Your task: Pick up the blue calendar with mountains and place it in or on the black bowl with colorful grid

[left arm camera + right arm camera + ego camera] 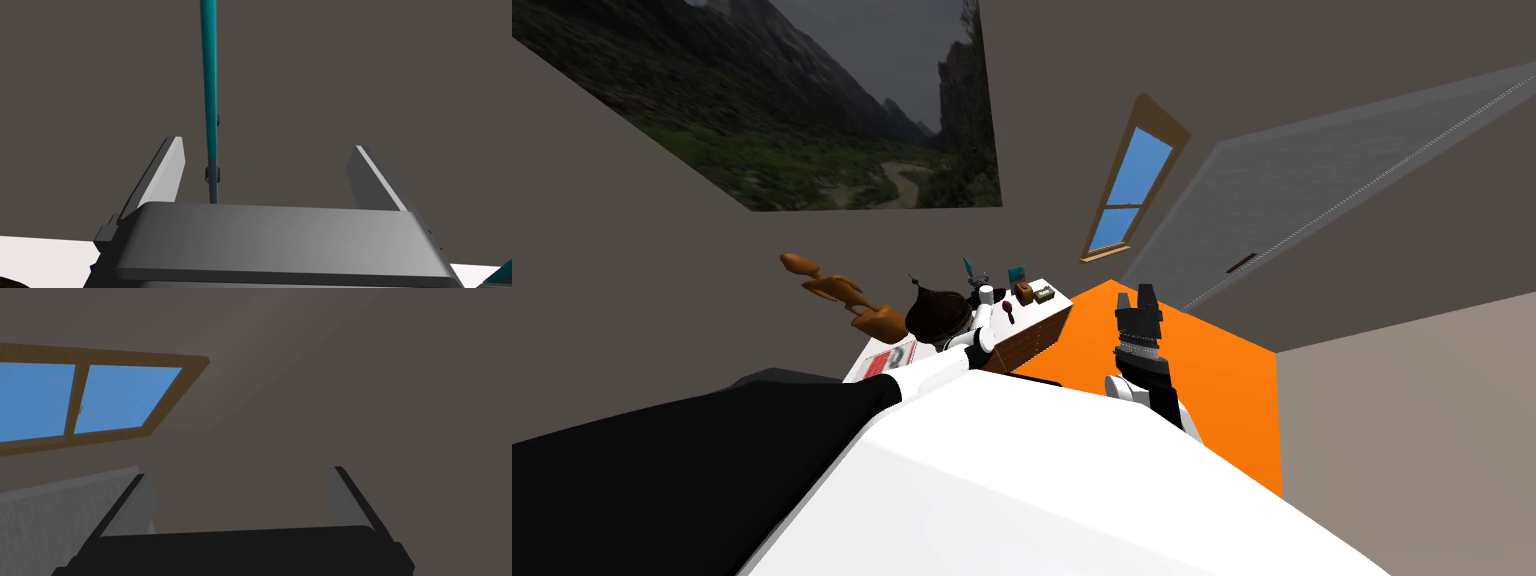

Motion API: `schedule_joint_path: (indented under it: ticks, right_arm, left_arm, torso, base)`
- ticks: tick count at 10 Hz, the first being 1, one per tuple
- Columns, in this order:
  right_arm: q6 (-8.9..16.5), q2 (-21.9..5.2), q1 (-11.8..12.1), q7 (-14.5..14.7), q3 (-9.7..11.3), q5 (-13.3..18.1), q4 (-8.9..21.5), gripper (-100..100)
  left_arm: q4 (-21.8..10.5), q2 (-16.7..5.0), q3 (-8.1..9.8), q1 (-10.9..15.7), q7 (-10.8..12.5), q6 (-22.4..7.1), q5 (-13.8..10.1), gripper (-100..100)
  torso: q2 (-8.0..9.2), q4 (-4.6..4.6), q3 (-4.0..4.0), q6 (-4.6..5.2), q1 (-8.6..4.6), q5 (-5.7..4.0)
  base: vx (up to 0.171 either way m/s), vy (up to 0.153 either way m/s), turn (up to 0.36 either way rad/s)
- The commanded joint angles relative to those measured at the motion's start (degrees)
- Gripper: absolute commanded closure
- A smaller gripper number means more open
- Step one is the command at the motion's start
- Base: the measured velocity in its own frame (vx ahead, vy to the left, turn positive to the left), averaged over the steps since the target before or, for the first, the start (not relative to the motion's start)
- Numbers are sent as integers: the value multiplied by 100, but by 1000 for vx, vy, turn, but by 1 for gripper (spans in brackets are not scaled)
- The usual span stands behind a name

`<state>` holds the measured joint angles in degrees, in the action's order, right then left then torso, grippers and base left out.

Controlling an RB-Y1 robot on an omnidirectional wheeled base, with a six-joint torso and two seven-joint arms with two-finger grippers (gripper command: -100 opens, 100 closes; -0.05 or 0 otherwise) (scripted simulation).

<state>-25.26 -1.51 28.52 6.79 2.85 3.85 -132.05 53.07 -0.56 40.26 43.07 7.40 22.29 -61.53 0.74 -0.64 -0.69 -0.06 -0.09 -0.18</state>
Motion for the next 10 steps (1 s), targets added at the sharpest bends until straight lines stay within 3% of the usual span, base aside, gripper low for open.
schedule_joint_path:
  ticks: [1, 5, 8, 9, 10]
  right_arm:
    - [0, 0, 0, 0, 0, 0, 0, 0]
    - [0, 0, 0, 0, 0, 0, 0, 0]
    - [0, 0, 0, 0, 0, 0, 0, 0]
    - [0, 0, 0, 0, 0, 0, 0, 0]
    - [0, 0, 0, 0, 0, 0, 0, 0]
  left_arm:
    - [-184, -113, 96, 174, -126, -31, -57, -100]
    - [-737, -452, 384, 694, -506, -123, -226, -100]
    - [-921, -565, 480, 868, -632, -154, -283, -100]
    - [-848, -523, 468, 816, -616, -157, -273, -100]
    - [-863, -531, 471, 825, -622, -156, -275, 0]
  torso:
    - [0, 0, 0, 0, 0, 0]
    - [1, -5, -3, 9, -21, -9]
    - [0, -6, -3, 10, -18, -9]
    - [0, -8, -4, 11, -19, -10]
    - [0, -7, -3, 11, -17, -9]
  base:
    - [-5, -12, 7]
    - [-11, -34, 8]
    - [-7, -20, 4]
    - [-2, -7, 2]
    - [0, 0, 0]
